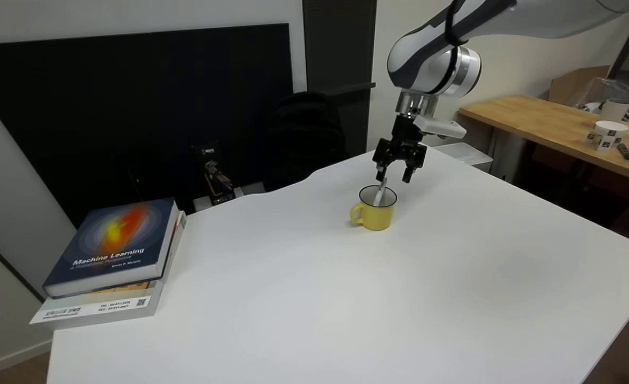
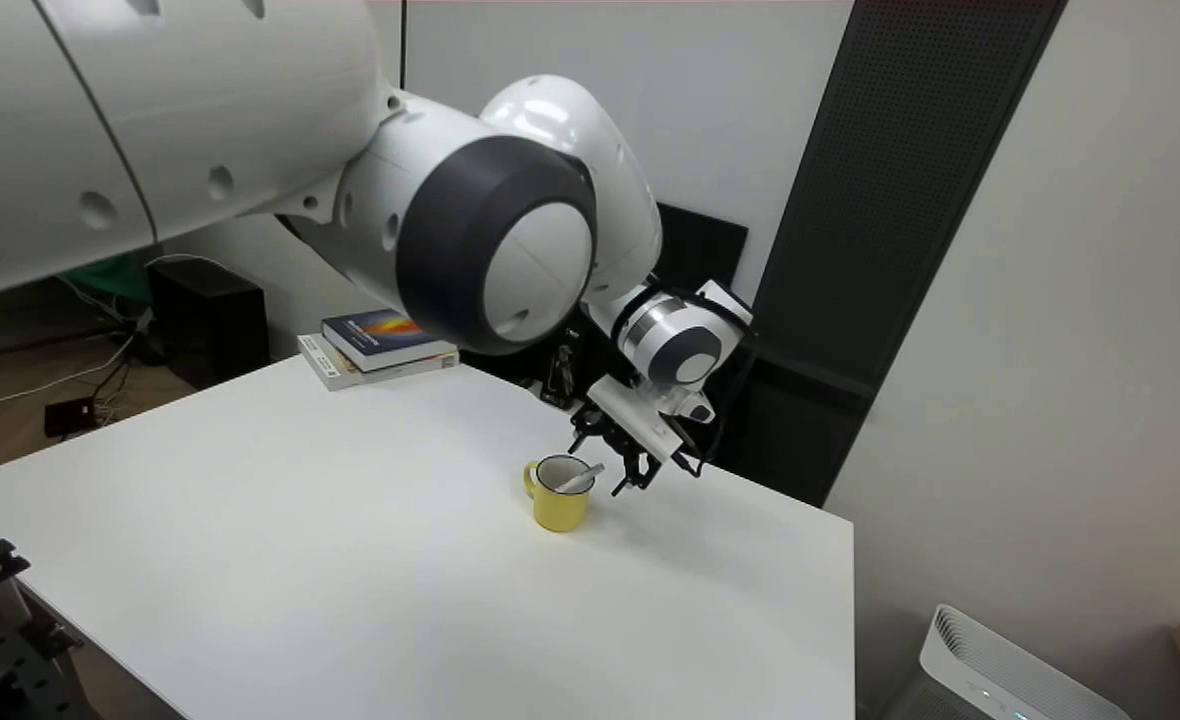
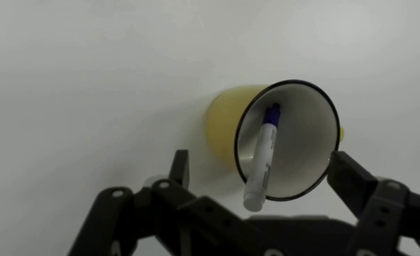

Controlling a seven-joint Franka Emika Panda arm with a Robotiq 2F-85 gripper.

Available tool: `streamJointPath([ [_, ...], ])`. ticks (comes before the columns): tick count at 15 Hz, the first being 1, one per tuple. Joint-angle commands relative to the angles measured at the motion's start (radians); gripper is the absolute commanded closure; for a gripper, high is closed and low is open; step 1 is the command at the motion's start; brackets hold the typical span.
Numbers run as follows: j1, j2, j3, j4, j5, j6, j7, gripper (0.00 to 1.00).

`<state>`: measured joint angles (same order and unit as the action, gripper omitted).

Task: Remove the marker from the yellow cup

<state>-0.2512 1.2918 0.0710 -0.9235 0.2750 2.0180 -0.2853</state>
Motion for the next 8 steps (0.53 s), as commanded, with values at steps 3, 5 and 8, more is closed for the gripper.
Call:
streamJointPath([
  [3,-0.013,0.094,0.016,0.191,-0.012,-0.079,0.04,0.0],
  [5,-0.018,0.112,0.017,0.218,-0.011,-0.097,0.04,0.0],
  [8,-0.024,0.14,0.022,0.257,-0.009,-0.121,0.039,0.0],
])
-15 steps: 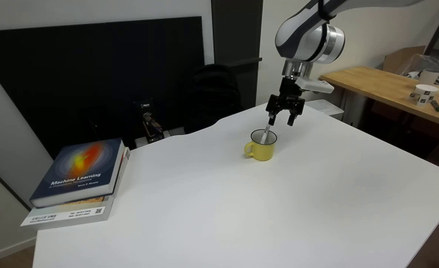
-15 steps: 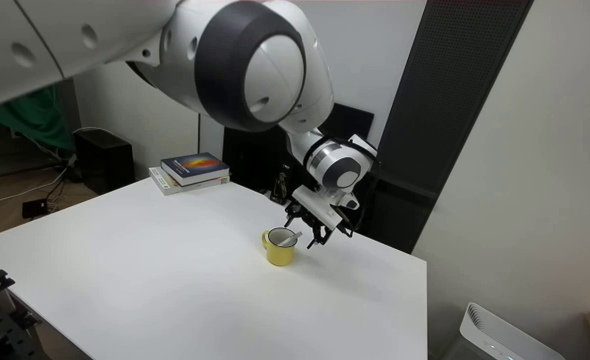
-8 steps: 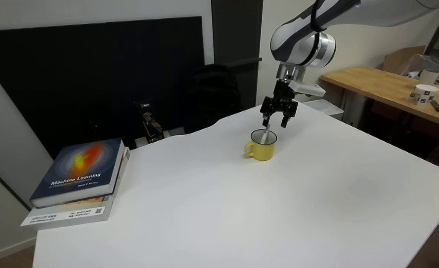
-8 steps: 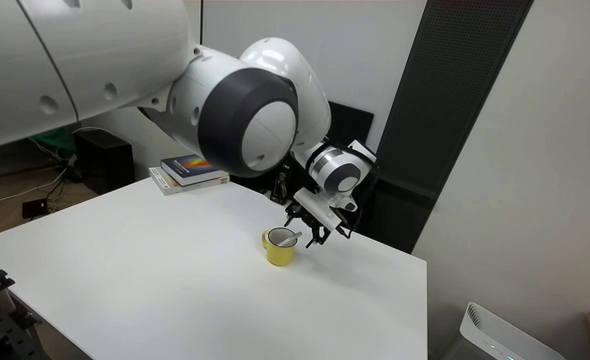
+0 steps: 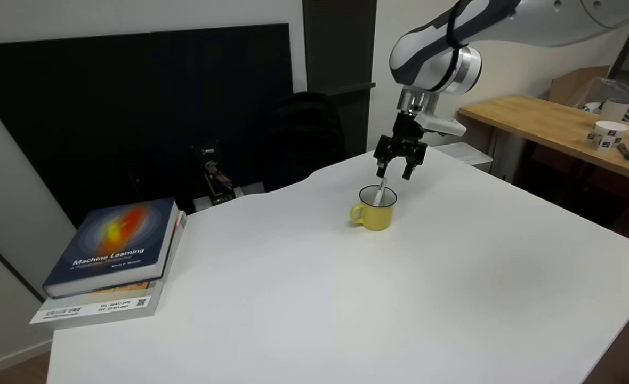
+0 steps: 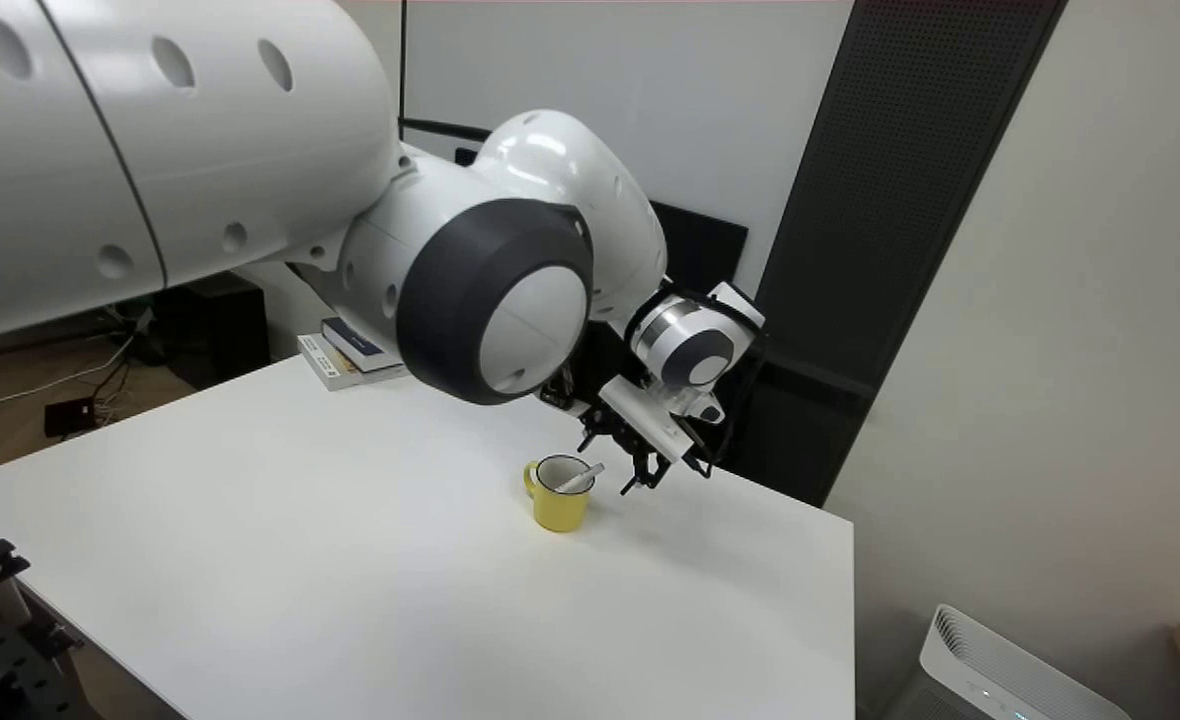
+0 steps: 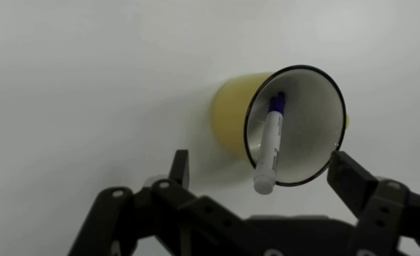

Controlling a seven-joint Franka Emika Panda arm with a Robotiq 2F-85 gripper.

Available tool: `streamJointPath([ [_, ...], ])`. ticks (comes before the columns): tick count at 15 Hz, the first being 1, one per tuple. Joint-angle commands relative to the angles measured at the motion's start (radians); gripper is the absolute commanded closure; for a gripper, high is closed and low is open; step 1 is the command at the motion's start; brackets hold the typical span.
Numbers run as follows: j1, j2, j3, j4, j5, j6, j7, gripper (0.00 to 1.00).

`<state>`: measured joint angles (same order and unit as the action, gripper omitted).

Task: Remove the marker from the yellow cup

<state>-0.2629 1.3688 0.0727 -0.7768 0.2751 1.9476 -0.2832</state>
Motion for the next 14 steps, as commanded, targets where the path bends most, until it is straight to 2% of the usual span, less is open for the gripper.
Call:
streamJointPath([
  [1,-0.015,0.072,0.022,0.123,-0.007,-0.058,0.038,0.0],
  [9,-0.042,0.146,0.044,0.232,0.004,-0.116,0.047,0.0],
  [11,-0.043,0.096,0.045,0.141,0.014,-0.08,0.037,0.0],
  [14,-0.039,0.098,0.05,0.142,0.016,-0.077,0.036,0.0],
])
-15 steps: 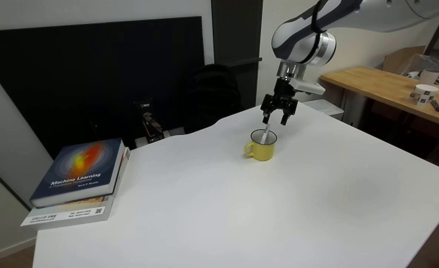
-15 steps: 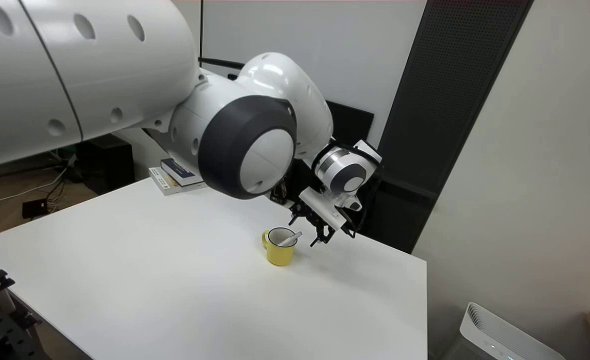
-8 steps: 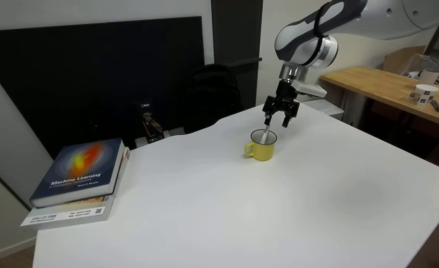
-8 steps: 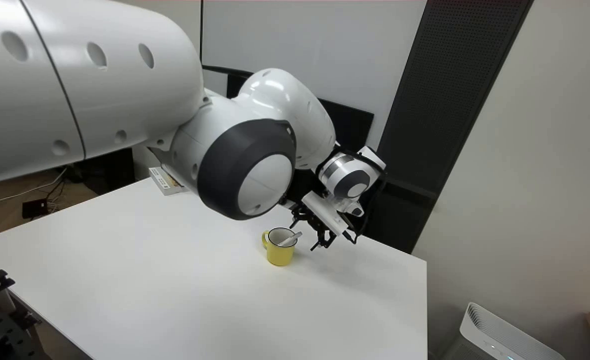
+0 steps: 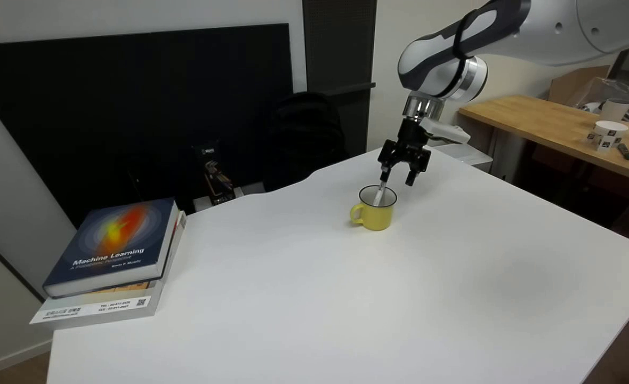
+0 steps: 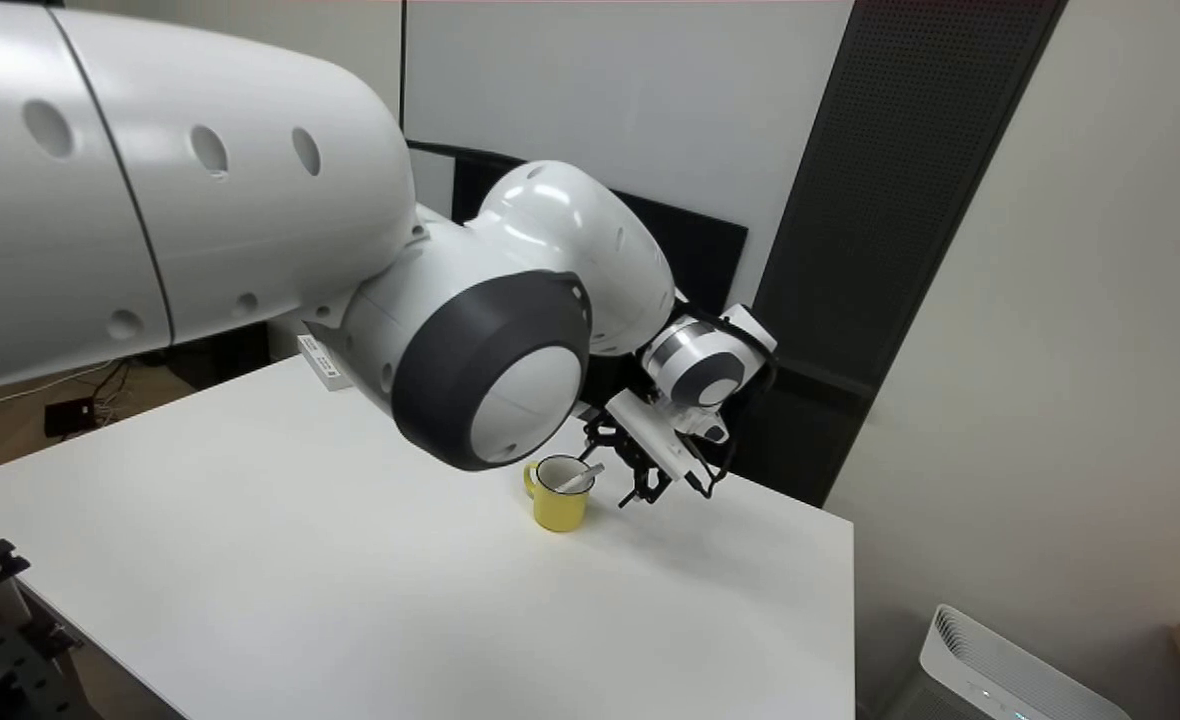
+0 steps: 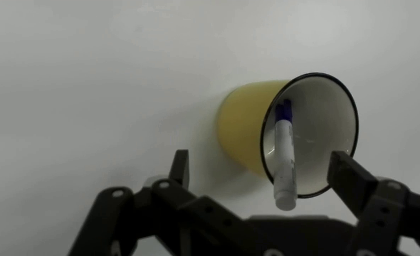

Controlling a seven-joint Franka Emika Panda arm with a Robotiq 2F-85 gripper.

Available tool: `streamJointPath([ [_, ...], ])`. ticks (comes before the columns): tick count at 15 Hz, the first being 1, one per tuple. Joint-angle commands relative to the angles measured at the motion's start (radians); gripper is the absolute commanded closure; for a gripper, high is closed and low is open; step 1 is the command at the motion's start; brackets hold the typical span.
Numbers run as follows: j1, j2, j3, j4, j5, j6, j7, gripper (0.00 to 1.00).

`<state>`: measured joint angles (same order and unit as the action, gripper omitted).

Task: Remove the marker from the yellow cup

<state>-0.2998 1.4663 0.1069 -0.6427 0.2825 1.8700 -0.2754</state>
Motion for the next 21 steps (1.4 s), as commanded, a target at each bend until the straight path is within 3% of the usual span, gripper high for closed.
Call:
streamJointPath([
  [1,-0.001,0.0,0.018,0.009,0.009,0.003,0.028,0.0],
  [12,-0.003,0.0,0.022,0.005,0.013,0.053,0.025,0.0],
  [13,-0.003,0.0,0.022,0.006,0.013,0.054,0.025,0.25],
  [15,-0.002,0.0,0.021,0.007,0.012,0.059,0.024,0.33],
  [21,0.006,0.0,0.017,0.004,0.005,0.064,0.025,0.75],
])
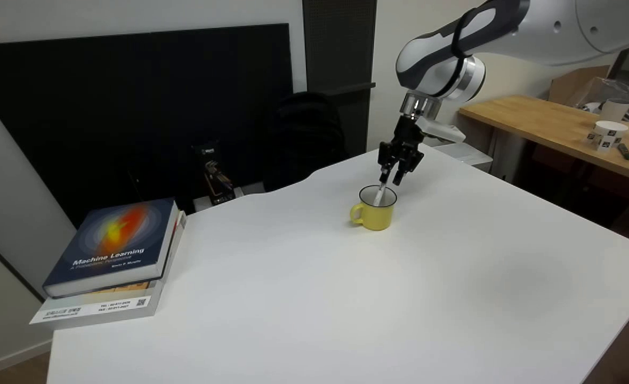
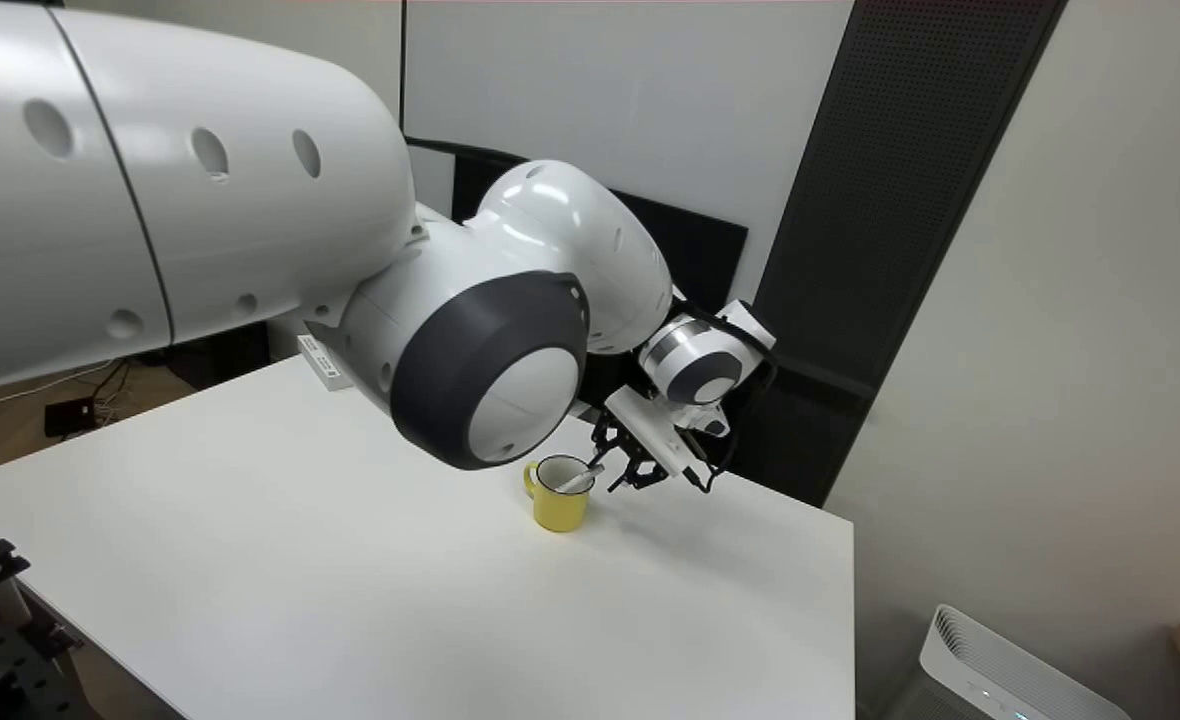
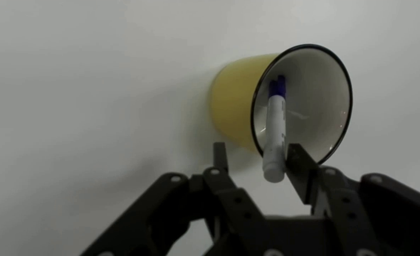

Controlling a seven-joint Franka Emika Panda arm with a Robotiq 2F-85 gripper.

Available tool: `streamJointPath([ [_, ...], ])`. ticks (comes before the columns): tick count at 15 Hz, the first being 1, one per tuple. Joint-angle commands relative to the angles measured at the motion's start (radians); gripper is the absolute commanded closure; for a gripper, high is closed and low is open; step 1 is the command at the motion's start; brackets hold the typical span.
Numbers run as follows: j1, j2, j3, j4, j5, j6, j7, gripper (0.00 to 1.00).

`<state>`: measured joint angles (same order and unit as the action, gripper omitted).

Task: Remove the marker from the yellow cup

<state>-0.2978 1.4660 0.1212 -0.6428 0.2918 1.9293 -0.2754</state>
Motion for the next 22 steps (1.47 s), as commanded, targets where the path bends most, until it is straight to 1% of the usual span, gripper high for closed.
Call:
streamJointPath([
  [1,0.005,0.0,0.002,0.005,-0.005,0.004,0.024,0.83],
  [3,0.007,0.0,0.002,0.005,-0.005,0.003,0.023,0.96],
  [4,0.008,-0.001,0.005,0.006,-0.003,-0.002,0.022,0.99],
  [6,0.014,-0.003,0.009,0.007,-0.002,-0.002,0.023,0.95],
  [10,0.038,0.003,0.009,0.043,-0.012,-0.028,0.035,0.95],
  [13,0.057,0.007,0.01,0.091,-0.019,-0.067,0.05,0.95],
  [14,0.067,-0.017,-0.003,0.067,-0.013,-0.062,0.048,0.95],
  [22,0.107,-0.112,-0.058,0.099,-0.067,-0.076,0.056,0.95],
])
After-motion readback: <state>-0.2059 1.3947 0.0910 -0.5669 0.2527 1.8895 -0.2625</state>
